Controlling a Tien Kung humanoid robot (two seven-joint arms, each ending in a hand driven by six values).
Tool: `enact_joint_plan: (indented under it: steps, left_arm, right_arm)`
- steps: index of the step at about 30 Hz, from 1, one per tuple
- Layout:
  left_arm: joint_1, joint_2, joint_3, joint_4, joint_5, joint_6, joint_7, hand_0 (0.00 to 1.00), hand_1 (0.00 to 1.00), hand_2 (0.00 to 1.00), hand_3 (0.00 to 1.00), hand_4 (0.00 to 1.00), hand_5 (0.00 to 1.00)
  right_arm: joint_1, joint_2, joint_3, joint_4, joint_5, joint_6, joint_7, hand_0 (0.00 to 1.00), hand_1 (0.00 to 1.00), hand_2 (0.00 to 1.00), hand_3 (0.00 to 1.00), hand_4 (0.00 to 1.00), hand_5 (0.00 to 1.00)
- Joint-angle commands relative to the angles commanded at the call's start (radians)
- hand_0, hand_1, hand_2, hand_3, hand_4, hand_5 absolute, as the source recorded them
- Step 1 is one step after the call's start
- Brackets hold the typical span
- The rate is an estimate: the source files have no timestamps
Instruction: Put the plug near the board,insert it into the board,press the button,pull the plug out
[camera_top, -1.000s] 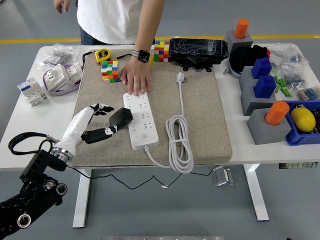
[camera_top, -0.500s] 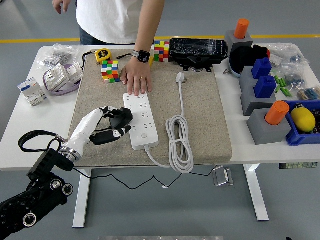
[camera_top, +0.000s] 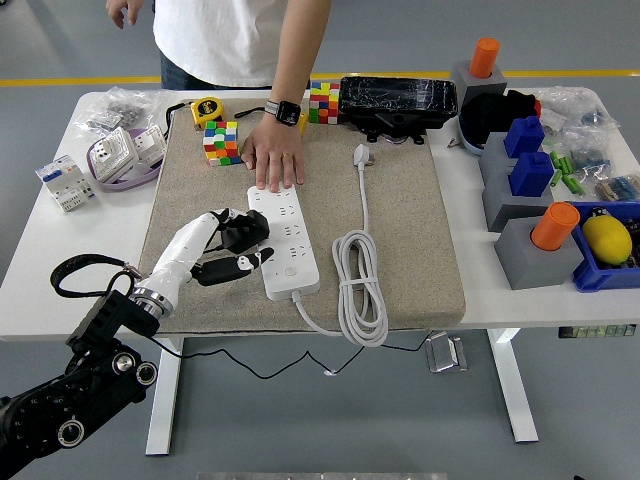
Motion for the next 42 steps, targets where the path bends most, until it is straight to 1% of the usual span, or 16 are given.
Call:
enact_joint_plan:
  steps: [8,21,30,38,42]
  left_arm:
    - [-0.029,-0.021,0.010,0.001,0.003,-0.003,0.005,0.739,0.723,0.705,0.680,0.860,0.540]
    - [-0.054,-0.040,0.047,0.001,0.001,-0.010,0.017,0.739,0.722,0.705,0.679,0.857,0.540]
    - [-0.085,-0.054,0.078,0.011,-0.003,-0.012,0.019,0.738,0.722,0.705,0.677,0.856,0.542]
    - [-0.083,-0.054,0.083,0.004,-0.006,-0.014,0.019,0.738,0.720,0.703,0.677,0.857,0.543]
    - [-0.078,-0.046,0.071,-0.022,-0.012,-0.013,0.014,0.735,0.719,0.703,0.674,0.856,0.545]
  right_arm:
    - [-0.002,0.001,0.007,0.000,0.000,0.001,0.000,0.603,0.640,0.638,0.552,0.946,0.489]
    - [-0.003,0.001,0.009,0.000,0.002,0.001,0.000,0.604,0.640,0.638,0.552,0.947,0.488]
    - [-0.001,0.000,0.009,0.003,0.002,0.001,0.000,0.606,0.640,0.638,0.553,0.947,0.488]
    - [-0.002,-0.001,0.009,0.004,0.000,0.001,0.001,0.606,0.641,0.637,0.552,0.947,0.487]
    - [-0.002,-0.001,0.012,0.005,0.000,0.001,0.001,0.606,0.640,0.637,0.552,0.948,0.488]
